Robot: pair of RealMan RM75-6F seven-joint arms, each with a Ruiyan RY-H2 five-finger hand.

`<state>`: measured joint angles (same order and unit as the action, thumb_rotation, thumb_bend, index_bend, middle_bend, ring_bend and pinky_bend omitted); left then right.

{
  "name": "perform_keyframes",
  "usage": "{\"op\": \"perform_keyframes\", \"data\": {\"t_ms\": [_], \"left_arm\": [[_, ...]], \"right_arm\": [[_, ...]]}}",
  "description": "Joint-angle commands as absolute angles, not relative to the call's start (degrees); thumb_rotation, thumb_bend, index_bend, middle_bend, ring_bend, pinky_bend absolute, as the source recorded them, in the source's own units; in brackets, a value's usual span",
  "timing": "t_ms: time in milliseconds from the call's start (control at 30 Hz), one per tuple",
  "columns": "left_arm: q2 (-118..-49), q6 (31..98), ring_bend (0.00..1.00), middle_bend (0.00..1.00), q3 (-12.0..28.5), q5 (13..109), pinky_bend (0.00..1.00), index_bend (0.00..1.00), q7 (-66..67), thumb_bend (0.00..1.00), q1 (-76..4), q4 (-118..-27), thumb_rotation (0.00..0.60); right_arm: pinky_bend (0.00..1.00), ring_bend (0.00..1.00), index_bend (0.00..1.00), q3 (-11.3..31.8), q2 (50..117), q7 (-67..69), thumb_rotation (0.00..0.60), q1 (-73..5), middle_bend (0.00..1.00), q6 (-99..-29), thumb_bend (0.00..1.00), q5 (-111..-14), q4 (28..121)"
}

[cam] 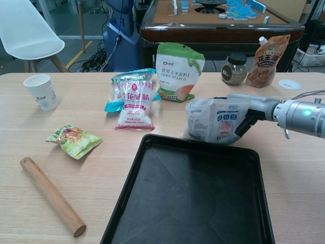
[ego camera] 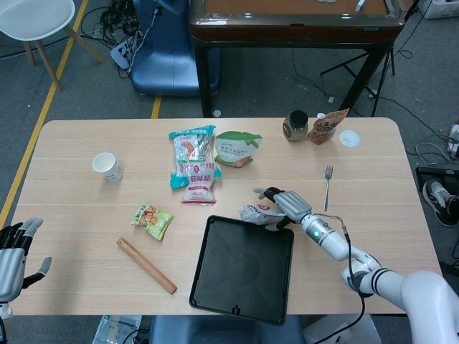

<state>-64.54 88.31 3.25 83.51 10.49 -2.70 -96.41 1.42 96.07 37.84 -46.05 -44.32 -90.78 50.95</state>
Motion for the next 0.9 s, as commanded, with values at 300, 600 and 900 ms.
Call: {"op": "perform_keyframes", "data": {"t_ms": [300, 600, 900], "left_arm": [[-64.6, 88.0, 0.11, 0.14, 3.4, 83.3, 0.07, 0.12, 10.0, 0.29, -2.8, -96.0, 0.600], [-64.5, 88.0, 0.11, 0.14, 3.4, 83.6, 0.07, 0.12, 9.1, 0.29, -2.9, -95.8, 0.600], [-64.7, 87.7, 0.11, 0.14, 3.4, 83.9, 0.07, 0.12, 9.2, 0.29, -3.2, -96.0, 0.600]], "right_arm": [[0.31, 0.20, 0.21, 0.9, 96.1, 36.3, 0.600, -48.5, 0.33, -40.5, 0.35, -89.5, 50.5], [0.55, 0.40, 0.44, 2.6, 94.9, 34.5, 0.600, -48.8, 0.50, -39.6, 0.79, -86.4, 51.2], [0.82, 0.66, 0.72, 4.9, 94.1, 30.8, 0.600, -46.3, 0.74, -43.8, 1.00, -83.1, 50.7]]}}
